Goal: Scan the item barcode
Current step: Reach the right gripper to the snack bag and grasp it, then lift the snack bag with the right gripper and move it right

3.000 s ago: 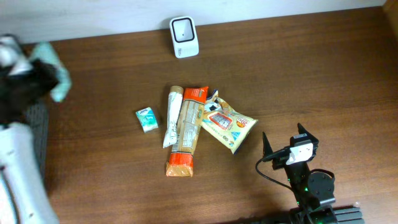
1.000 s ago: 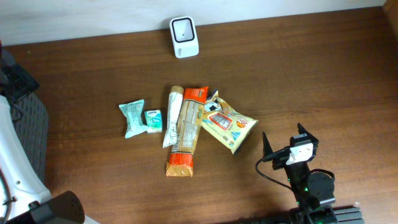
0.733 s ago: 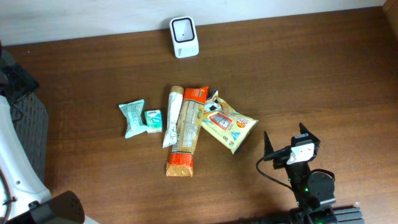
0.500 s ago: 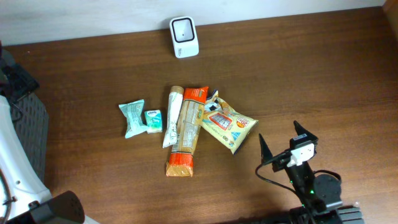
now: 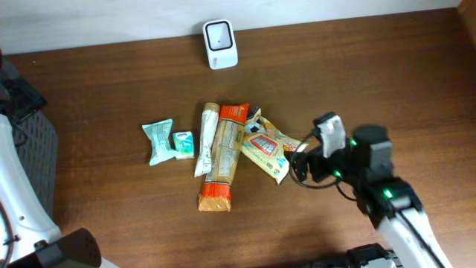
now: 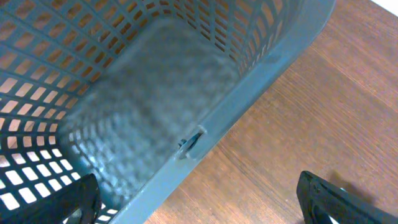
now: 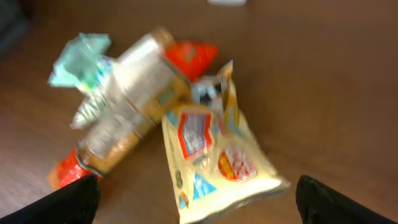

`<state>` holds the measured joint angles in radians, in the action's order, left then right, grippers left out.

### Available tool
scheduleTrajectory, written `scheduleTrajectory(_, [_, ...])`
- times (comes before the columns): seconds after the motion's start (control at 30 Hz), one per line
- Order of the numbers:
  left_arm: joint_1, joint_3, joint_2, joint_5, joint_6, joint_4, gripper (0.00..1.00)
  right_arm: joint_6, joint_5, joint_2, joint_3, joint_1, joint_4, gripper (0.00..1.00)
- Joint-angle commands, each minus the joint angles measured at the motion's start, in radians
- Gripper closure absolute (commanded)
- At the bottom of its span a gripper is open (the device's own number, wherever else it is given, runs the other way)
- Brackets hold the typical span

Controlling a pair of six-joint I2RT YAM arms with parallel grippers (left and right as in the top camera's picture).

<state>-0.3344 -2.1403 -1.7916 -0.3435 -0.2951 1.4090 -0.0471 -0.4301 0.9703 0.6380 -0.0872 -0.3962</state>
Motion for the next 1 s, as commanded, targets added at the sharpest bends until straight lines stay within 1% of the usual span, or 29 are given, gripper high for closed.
scheduleTrajectory(0.0, [-0.002, -0.008, 0.004, -0.012, -0.003, -0.001, 0.01, 0.039, -0.172, 0.209, 0.039, 0.086, 0.023, 0.02])
scheduleTrajectory(0.03, [-0.002, -0.008, 0.004, -0.012, -0.003, -0.001, 0.01, 0.068, -0.227, 0.286, 0.05, 0.155, 0.023, 0.01])
scheduleTrajectory(0.07, [-0.002, -0.008, 0.004, -0.012, -0.003, -0.001, 0.01, 0.068, -0.306, 0.356, 0.054, 0.242, 0.027, 0.09])
scheduleTrajectory(0.17, [-0.002, -0.008, 0.004, -0.012, -0.003, -0.001, 0.01, 0.066, -0.46, 0.472, 0.054, 0.401, 0.055, 0.1])
scheduleTrajectory(0.2, [-0.002, -0.008, 0.004, -0.012, -0.003, -0.001, 0.01, 0.066, -0.51, 0.515, 0.054, 0.428, 0.089, 0.1])
scheduleTrajectory(0.23, [-0.002, -0.008, 0.004, -0.012, -0.003, -0.001, 0.01, 0.067, -0.574, 0.579, 0.054, 0.428, 0.143, 0.11])
scheduleTrajectory(0.33, [-0.002, -0.008, 0.004, -0.012, -0.003, -0.001, 0.01, 0.067, -0.668, 0.709, 0.054, 0.367, 0.236, 0.11])
scheduleTrajectory(0.4, [-0.002, -0.008, 0.004, -0.012, -0.003, -0.001, 0.01, 0.068, -0.673, 0.785, 0.054, 0.309, 0.301, 0.22])
scheduleTrajectory(0.5, [-0.002, -0.008, 0.004, -0.012, -0.003, -0.001, 0.01, 0.086, -0.658, 0.831, 0.054, 0.266, 0.356, 0.37])
scheduleTrajectory(0.53, [-0.002, -0.008, 0.004, -0.012, -0.003, -0.001, 0.01, 0.138, -0.615, 0.834, 0.054, 0.256, 0.379, 0.39])
scheduleTrajectory(0.57, [-0.002, -0.008, 0.004, -0.012, -0.003, -0.001, 0.01, 0.175, -0.613, 0.833, 0.054, 0.257, 0.392, 0.5])
scheduleTrajectory(0.6, [-0.002, -0.008, 0.004, -0.012, -0.003, -0.001, 0.01, 0.208, -0.613, 0.833, 0.054, 0.262, 0.413, 0.79])
scheduleTrajectory(0.63, [-0.002, -0.008, 0.004, -0.012, -0.003, -0.001, 0.01, 0.251, -0.613, 0.83, 0.055, 0.272, 0.433, 0.94])
scheduleTrajectory(0.67, [-0.002, -0.008, 0.004, -0.012, -0.003, -0.001, 0.01, 0.293, -0.617, 0.82, 0.056, 0.282, 0.452, 0.96])
scheduleTrajectory(0.73, [-0.002, -0.008, 0.004, -0.012, -0.003, -0.001, 0.01, 0.305, -0.636, 0.783, 0.072, 0.298, 0.456, 0.96])
scheduleTrajectory(0.83, [-0.002, -0.008, 0.004, -0.012, -0.003, -0.001, 0.01, 0.341, -0.589, 0.644, 0.113, 0.306, 0.422, 0.96])
scheduleTrajectory(0.87, [-0.002, -0.008, 0.004, -0.012, -0.003, -0.001, 0.01, 0.341, -0.531, 0.587, 0.13, 0.306, 0.37, 0.96])
scheduleTrajectory(0.9, [-0.002, -0.008, 0.004, -0.012, -0.003, -0.001, 0.01, 0.34, -0.414, 0.504, 0.157, 0.306, 0.285, 0.96])
scheduleTrajectory(0.93, [-0.002, -0.008, 0.004, -0.012, -0.003, -0.001, 0.01, 0.327, -0.269, 0.42, 0.187, 0.302, 0.188, 0.96])
scheduleTrajectory(0.97, [-0.002, -0.008, 0.004, -0.012, -0.003, -0.001, 0.01, 0.292, -0.059, 0.325, 0.228, 0.286, 0.064, 0.96])
